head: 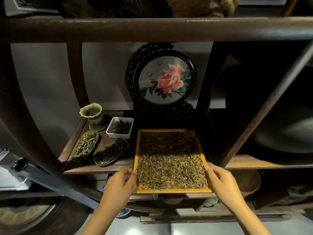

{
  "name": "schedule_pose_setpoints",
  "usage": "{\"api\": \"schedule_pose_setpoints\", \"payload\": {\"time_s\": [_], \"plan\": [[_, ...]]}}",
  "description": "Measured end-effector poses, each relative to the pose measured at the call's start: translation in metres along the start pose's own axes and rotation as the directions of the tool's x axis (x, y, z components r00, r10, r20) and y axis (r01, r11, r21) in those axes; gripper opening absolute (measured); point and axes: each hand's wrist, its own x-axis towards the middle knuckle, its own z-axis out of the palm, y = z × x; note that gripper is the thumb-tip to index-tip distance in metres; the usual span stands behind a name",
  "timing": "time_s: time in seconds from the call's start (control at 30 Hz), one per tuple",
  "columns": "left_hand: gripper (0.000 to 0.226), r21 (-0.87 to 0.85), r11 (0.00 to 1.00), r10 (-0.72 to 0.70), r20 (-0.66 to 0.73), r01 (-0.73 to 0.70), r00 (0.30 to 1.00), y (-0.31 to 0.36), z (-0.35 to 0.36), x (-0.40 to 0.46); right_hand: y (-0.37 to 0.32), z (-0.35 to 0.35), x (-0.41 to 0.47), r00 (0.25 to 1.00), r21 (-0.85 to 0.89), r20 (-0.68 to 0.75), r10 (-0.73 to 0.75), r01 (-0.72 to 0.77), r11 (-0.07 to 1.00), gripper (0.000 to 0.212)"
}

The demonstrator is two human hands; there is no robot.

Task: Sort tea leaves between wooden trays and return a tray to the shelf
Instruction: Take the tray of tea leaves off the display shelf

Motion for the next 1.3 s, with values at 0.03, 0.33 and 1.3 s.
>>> {"api": "schedule_pose_setpoints", "payload": {"time_s": [0.03,0.33,1.3], "plan": [[0.021,-0.01,1.0,-0.001,0.013,0.001,1.0,-0.002,-0.001,-0.003,0.001,0.0,-0.003,1.0,0.003,0.006,0.003,-0.003,1.0,0.042],[0.029,-0.263,0.946,-0.161,0.13,0.191,0.978,-0.023,0.004,-0.026,0.011,-0.001,-0.032,0.99,0.225,0.113,0.089,-0.113,0.968,0.04],[0.032,-0.451,0.89,0.078,0.278,0.059,0.958,-0.012,-0.036,-0.013,-0.021,0.038,-0.111,0.91,0.461,-0.255,0.327,-0.183,0.868,0.033]]}}
